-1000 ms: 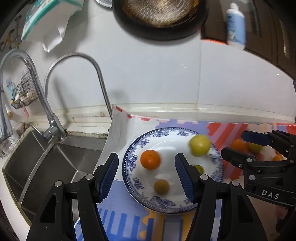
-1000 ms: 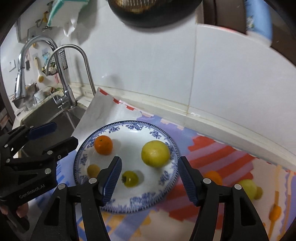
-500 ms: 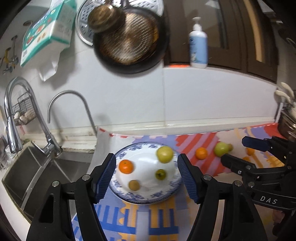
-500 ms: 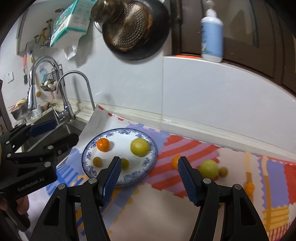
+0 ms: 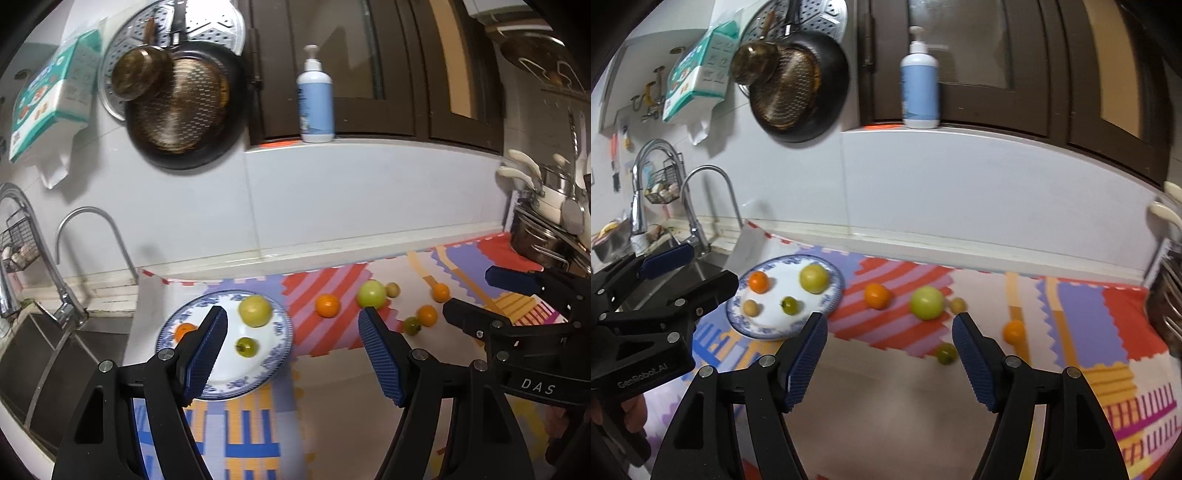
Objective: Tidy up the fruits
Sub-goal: 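Withdraw both tools from the plate toward the remaining fruits, then grasp the small dark green tomato with the left tool while the right tool grasps an orange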
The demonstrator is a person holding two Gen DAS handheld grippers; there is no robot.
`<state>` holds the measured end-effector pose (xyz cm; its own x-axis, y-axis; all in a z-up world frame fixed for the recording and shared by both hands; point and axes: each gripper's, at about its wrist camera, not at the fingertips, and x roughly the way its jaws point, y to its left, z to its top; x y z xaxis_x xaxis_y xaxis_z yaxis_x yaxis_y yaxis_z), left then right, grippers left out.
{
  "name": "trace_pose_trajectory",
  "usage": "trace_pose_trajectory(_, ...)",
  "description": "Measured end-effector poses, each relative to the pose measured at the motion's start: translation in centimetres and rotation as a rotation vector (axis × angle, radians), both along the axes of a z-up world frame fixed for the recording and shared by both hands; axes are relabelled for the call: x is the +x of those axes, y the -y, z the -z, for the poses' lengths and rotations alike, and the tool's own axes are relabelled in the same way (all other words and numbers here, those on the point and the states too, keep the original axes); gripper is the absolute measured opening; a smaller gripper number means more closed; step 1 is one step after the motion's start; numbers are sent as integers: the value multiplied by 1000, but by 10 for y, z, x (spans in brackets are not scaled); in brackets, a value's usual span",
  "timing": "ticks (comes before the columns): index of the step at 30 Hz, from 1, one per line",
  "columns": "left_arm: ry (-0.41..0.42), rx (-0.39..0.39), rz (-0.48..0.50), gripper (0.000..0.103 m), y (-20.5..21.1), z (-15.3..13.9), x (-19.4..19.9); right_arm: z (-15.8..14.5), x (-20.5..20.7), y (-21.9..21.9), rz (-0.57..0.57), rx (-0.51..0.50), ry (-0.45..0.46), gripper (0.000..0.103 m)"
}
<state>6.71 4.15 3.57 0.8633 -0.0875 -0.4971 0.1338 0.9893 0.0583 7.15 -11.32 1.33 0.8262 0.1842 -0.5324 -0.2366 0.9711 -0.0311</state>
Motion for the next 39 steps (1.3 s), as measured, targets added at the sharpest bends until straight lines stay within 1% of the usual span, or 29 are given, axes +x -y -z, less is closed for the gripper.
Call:
trace_pose_trajectory(10, -7, -11, 65, 74, 44, 8, 9, 1, -5, 43, 68, -37, 16, 71)
trace_pose_trajectory(18, -22, -4, 150, 74, 76, 27, 26, 10, 9, 71, 75, -69, 5, 71)
trace_pose_trajectory(22, -35, 21, 187, 74, 88, 39, 37, 20, 22, 83, 74, -65, -20, 71)
trace_pose_trajectory(28, -60, 64, 279, 74, 105, 58, 56, 39, 43, 91, 43, -65, -69, 71)
trace_pose_trajectory(31, -82, 65, 309, 73, 111, 69, 69, 49, 55, 93, 35, -69, -98, 71)
trace_pose_trajectory(33, -96, 64, 328, 72, 115, 75, 75, 56, 62, 93, 34, -77, -110, 70)
trace_pose_trajectory(35, -124, 60, 360, 67, 119, 84, 84, 61, 68, 93, 31, -87, -121, 70)
trace_pose_trajectory(36, -132, 57, 372, 66, 120, 87, 86, 63, 71, 93, 29, -91, -126, 70)
trace_pose_trajectory(39, -156, 61, 407, 62, 126, 97, 94, 70, 77, 94, 24, -105, -142, 67)
